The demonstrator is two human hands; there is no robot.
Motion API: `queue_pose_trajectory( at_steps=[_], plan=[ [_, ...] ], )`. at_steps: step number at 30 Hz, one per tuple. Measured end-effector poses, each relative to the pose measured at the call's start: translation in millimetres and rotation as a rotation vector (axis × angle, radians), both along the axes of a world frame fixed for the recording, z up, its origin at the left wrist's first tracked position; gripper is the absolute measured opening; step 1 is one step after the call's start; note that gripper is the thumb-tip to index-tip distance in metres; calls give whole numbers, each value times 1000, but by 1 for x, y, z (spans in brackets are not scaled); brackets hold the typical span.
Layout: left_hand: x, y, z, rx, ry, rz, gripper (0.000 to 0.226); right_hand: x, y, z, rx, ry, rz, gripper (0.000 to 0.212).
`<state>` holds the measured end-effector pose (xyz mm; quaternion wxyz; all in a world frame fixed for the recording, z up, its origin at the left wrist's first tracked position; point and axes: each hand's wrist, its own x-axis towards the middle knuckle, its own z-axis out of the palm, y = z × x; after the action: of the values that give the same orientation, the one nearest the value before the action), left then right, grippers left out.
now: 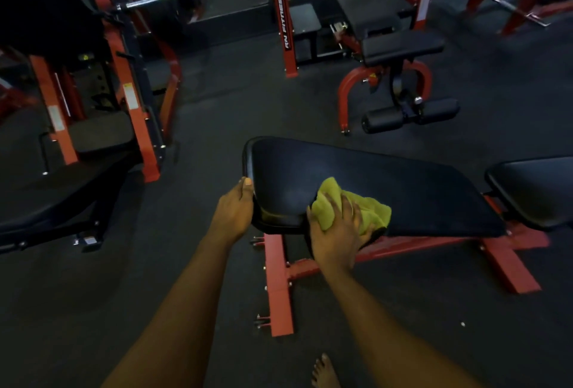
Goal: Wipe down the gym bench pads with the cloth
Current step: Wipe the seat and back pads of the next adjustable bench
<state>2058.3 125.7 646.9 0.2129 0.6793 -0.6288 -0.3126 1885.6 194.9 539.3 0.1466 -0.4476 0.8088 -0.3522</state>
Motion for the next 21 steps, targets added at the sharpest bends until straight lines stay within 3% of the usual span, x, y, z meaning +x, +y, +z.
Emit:
queue_pose_trajectory(
  at_steps=[2, 5, 9, 14, 21],
  plan=[
    [1, 2, 3, -35, -12, 6, 58, 32, -12, 17, 18, -83, -122, 65],
    [-4, -5, 5, -163, -86, 74, 56, 72, -14, 21, -64, 17, -7, 64],
    [-35, -22, 6, -386, -432, 106, 43, 35, -9, -6, -67, 13, 2, 70],
    [-100, -56, -14, -359, -570, -216, 37, -49, -36, -33, 92, -228, -290, 69],
    [-187, -102, -57, -231, -569, -536, 41, -178, -54, -56, 313, -522, -667, 71]
  ],
)
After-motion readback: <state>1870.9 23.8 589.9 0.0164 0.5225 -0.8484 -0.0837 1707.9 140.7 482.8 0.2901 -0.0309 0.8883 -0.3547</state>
